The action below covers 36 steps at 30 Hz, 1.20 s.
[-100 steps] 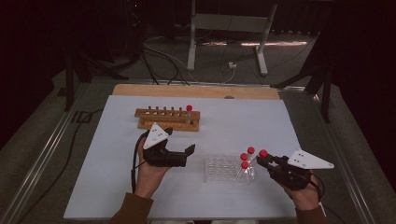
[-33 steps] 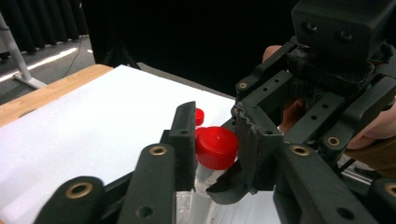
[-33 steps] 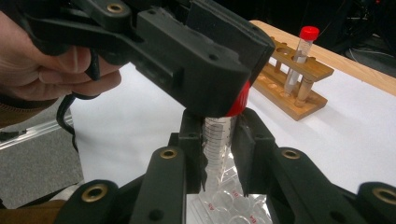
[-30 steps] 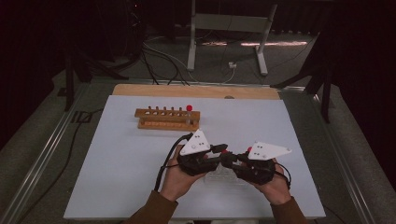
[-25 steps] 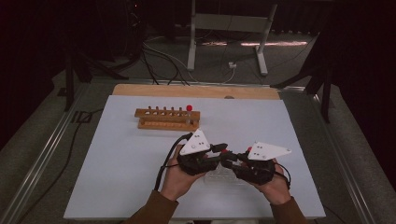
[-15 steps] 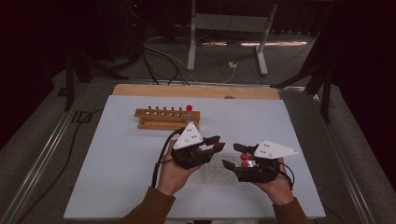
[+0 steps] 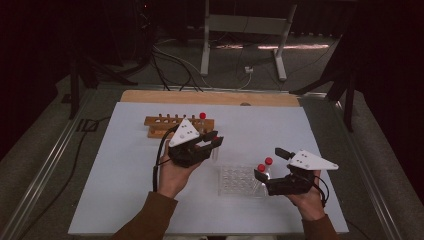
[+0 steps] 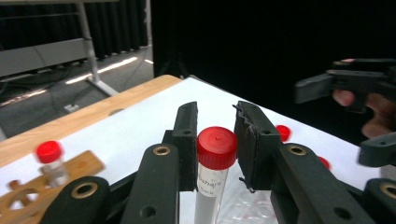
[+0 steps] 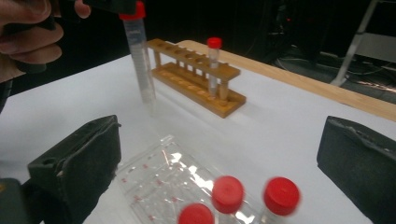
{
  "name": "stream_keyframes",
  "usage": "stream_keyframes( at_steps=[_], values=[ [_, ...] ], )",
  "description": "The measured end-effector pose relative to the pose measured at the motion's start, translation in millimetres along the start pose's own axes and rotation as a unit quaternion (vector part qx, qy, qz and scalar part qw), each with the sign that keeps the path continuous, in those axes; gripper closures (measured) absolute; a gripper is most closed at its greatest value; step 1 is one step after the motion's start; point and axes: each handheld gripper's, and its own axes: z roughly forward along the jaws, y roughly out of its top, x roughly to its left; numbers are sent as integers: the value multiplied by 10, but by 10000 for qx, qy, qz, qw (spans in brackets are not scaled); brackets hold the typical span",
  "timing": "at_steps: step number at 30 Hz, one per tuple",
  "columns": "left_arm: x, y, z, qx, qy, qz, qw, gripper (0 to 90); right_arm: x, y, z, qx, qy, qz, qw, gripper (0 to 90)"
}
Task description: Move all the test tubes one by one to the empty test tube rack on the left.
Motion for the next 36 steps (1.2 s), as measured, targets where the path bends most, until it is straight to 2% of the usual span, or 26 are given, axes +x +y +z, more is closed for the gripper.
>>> stream_keyframes(
  at_steps=[9, 20, 29, 33, 36],
  values=[
    [209, 8, -18, -66, 323, -67, 9994, 718, -100, -64, -118, -66, -201, 39, 9998, 0],
    [452, 56, 65, -78, 830, 56, 9965, 719, -186, -105, -201, -134, -337, 115, 9993, 0],
    [696, 150, 145, -298, 1303, 100, 9910, 719, -215, -118, -236, -154, -354, 165, 9991, 0],
    [799, 159, 207, -380, 1506, 5, 9879, 719, -213, -120, -237, -165, -324, 161, 9992, 0],
    [884, 134, 278, -304, 1670, -70, 9855, 719, -208, -121, -235, -175, -308, 159, 9992, 0]
  ],
)
